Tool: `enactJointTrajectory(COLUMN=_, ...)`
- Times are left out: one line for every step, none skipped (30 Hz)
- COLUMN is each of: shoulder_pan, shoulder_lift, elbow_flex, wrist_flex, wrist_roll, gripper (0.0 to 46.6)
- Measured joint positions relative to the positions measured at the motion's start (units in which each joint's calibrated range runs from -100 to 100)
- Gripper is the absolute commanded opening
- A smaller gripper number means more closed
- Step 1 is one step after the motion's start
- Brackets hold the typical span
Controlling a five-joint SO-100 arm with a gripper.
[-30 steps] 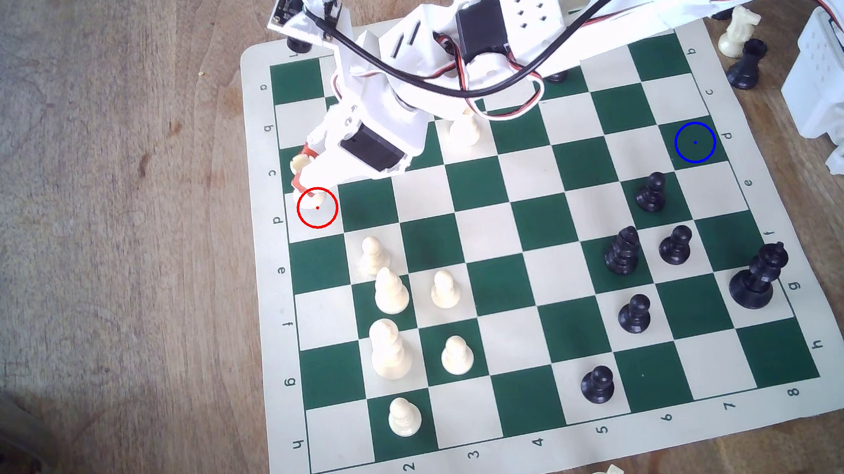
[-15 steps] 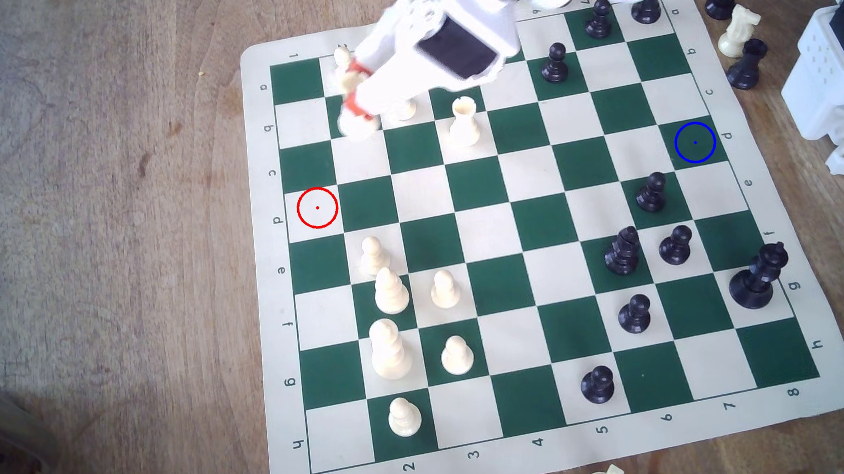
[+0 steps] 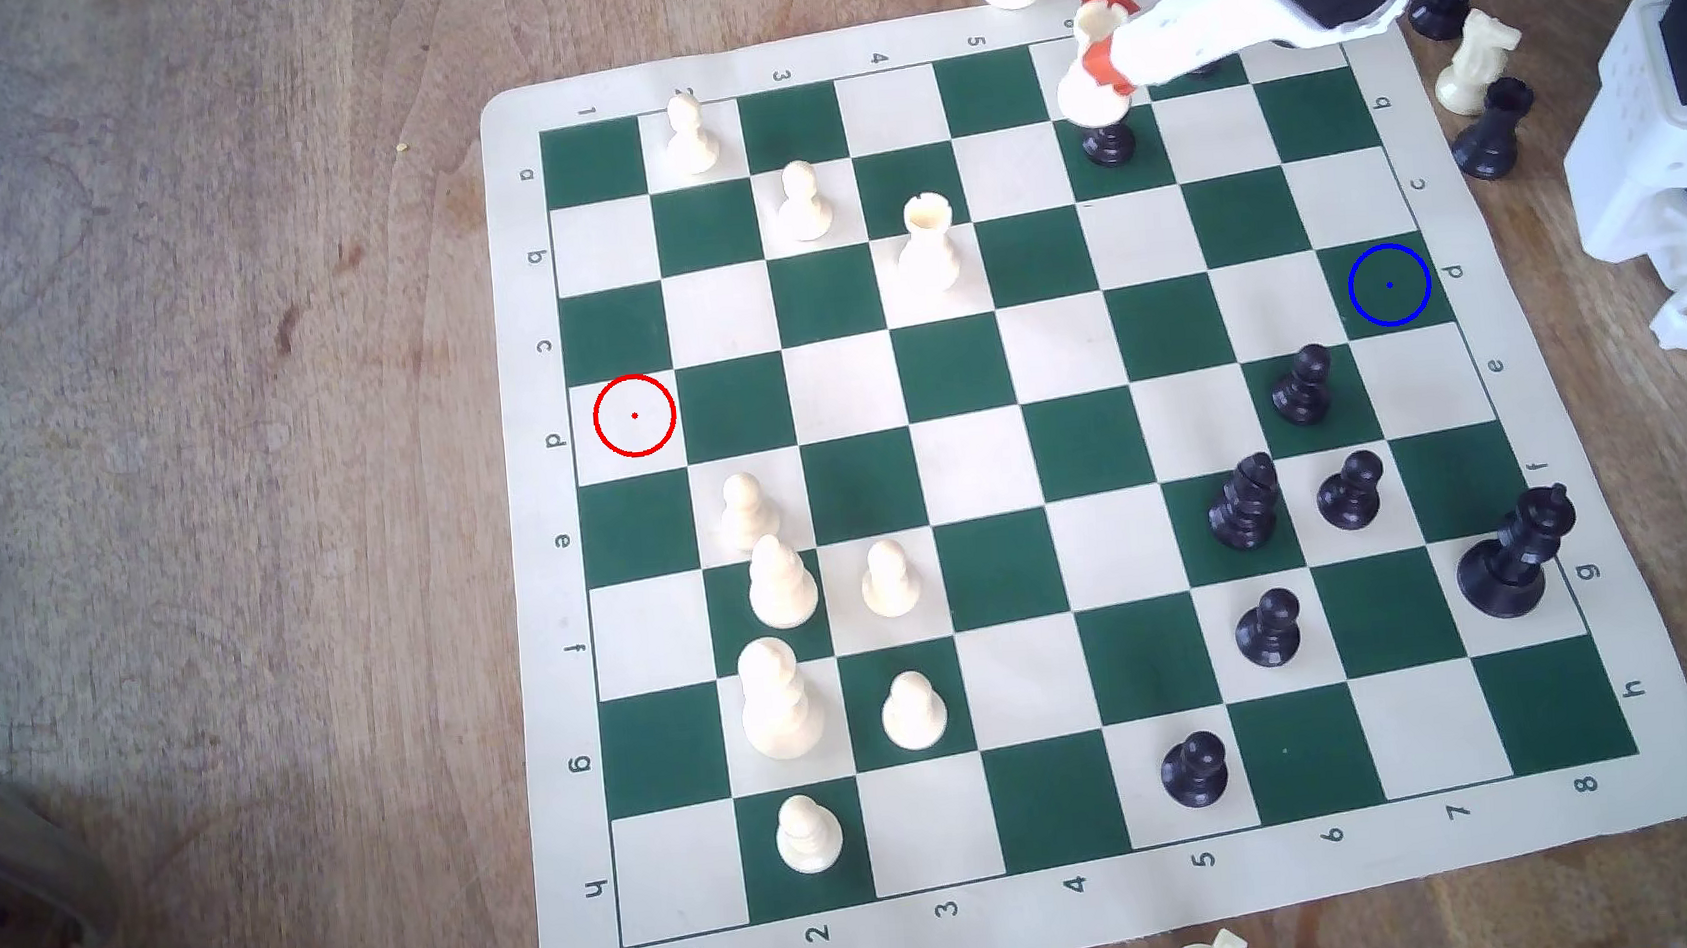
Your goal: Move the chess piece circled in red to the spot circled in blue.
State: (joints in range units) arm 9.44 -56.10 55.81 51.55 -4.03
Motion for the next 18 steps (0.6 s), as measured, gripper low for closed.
enactJointTrajectory(shoulder_pan=0.88, shoulder_lift=-3.77, elbow_flex=2.44, wrist_flex=3.43, wrist_roll=0.05, gripper=0.4)
enactJointTrajectory(shoulder_pan=1.47, shoulder_lift=-5.45, elbow_flex=3.25, wrist_flex=4.7, wrist_roll=0.2, gripper=0.4)
enactJointTrajectory(shoulder_pan=1.92, shoulder_lift=-6.95, elbow_flex=4.34, wrist_flex=6.06, wrist_roll=0.34, gripper=0.4)
enactJointTrajectory(shoulder_pan=2.21, shoulder_lift=-9.05, elbow_flex=6.06, wrist_flex=7.89, wrist_roll=0.54, gripper=0.4)
enactJointTrajectory(shoulder_pan=2.58, shoulder_lift=-10.98, elbow_flex=7.68, wrist_flex=9.96, wrist_roll=0.83, gripper=0.4)
enactJointTrajectory(shoulder_pan=2.43, shoulder_lift=-13.91, elbow_flex=10.21, wrist_flex=12.67, wrist_roll=0.83, gripper=0.4)
enactJointTrajectory(shoulder_pan=1.99, shoulder_lift=-15.25, elbow_flex=10.94, wrist_flex=13.63, wrist_roll=0.83, gripper=0.4)
enactJointTrajectory(shoulder_pan=1.7, shoulder_lift=-16.59, elbow_flex=12.02, wrist_flex=14.5, wrist_roll=0.68, gripper=0.4)
enactJointTrajectory(shoulder_pan=1.33, shoulder_lift=-18.68, elbow_flex=13.74, wrist_flex=15.3, wrist_roll=0.49, gripper=0.4)
enactJointTrajectory(shoulder_pan=0.59, shoulder_lift=-22.29, elbow_flex=16.45, wrist_flex=16.73, wrist_roll=0.15, gripper=0.4)
enactJointTrajectory(shoulder_pan=0.29, shoulder_lift=-23.63, elbow_flex=17.08, wrist_flex=17.21, wrist_roll=0.05, gripper=0.4)
enactJointTrajectory(shoulder_pan=0.07, shoulder_lift=-25.3, elbow_flex=18.08, wrist_flex=18.09, wrist_roll=-0.1, gripper=0.4)
enactJointTrajectory(shoulder_pan=-0.22, shoulder_lift=-27.15, elbow_flex=19.16, wrist_flex=18.96, wrist_roll=-0.2, gripper=0.4)
enactJointTrajectory(shoulder_pan=-0.81, shoulder_lift=-30.41, elbow_flex=20.79, wrist_flex=20.56, wrist_roll=-0.2, gripper=0.4)
enactJointTrajectory(shoulder_pan=-0.96, shoulder_lift=-31.92, elbow_flex=21.24, wrist_flex=21.12, wrist_roll=-0.2, gripper=0.4)
enactJointTrajectory(shoulder_pan=-1.11, shoulder_lift=-32.84, elbow_flex=21.51, wrist_flex=22.07, wrist_roll=-0.2, gripper=0.4)
enactJointTrajectory(shoulder_pan=-1.18, shoulder_lift=-33.93, elbow_flex=21.87, wrist_flex=23.27, wrist_roll=-0.2, gripper=0.4)
enactJointTrajectory(shoulder_pan=-1.18, shoulder_lift=-34.6, elbow_flex=22.23, wrist_flex=24.14, wrist_roll=-0.2, gripper=0.6)
